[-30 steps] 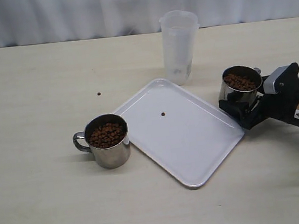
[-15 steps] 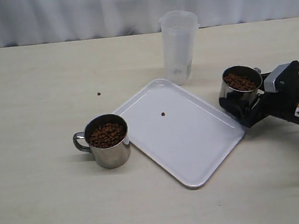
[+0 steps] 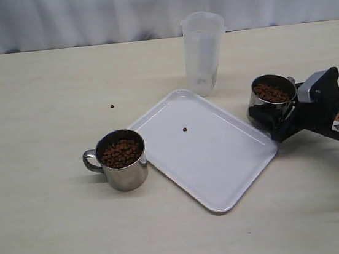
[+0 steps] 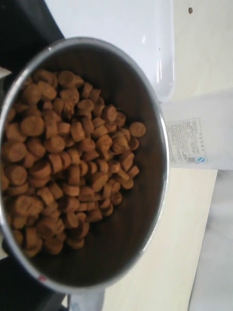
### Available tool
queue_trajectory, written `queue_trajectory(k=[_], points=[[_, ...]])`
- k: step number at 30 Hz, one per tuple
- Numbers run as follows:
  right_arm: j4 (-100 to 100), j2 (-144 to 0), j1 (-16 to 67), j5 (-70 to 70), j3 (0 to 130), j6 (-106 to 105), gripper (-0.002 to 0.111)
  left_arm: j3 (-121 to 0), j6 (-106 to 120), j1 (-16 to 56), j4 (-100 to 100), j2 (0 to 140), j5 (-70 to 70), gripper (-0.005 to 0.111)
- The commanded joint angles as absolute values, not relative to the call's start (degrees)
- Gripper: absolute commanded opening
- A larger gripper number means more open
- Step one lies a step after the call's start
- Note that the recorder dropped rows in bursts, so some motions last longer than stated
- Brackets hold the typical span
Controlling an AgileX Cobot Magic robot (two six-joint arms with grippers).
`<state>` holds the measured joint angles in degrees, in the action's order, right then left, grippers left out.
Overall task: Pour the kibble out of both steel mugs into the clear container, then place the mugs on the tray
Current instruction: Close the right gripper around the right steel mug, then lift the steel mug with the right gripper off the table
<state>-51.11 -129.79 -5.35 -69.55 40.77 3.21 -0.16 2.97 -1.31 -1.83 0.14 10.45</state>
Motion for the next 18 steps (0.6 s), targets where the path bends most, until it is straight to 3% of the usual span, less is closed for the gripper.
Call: queue_trajectory(k=[1,7,12,18], points=[[-52.0,-129.4,-5.2,-70.0,41.0,3.4,0.008,0.0,2.9,-1.0,-2.1,0.0,10.0,0.0],[-57.4,-125.4,-6.1,-70.0,39.5,8.0,0.005,0.0,2.9,-1.0,-2.1,0.0,10.0,0.0],[-44.7,-106.9,-7.2,-69.4,27.7,10.8,0.005,0.0,2.9,-1.0,-2.1,0.0,10.0,0.0],[-42.1,-92.1,-4.4,-54.9,24.9,12.9,0.005,0.0,2.9,-1.0,-2.1,0.0,10.0,0.0]])
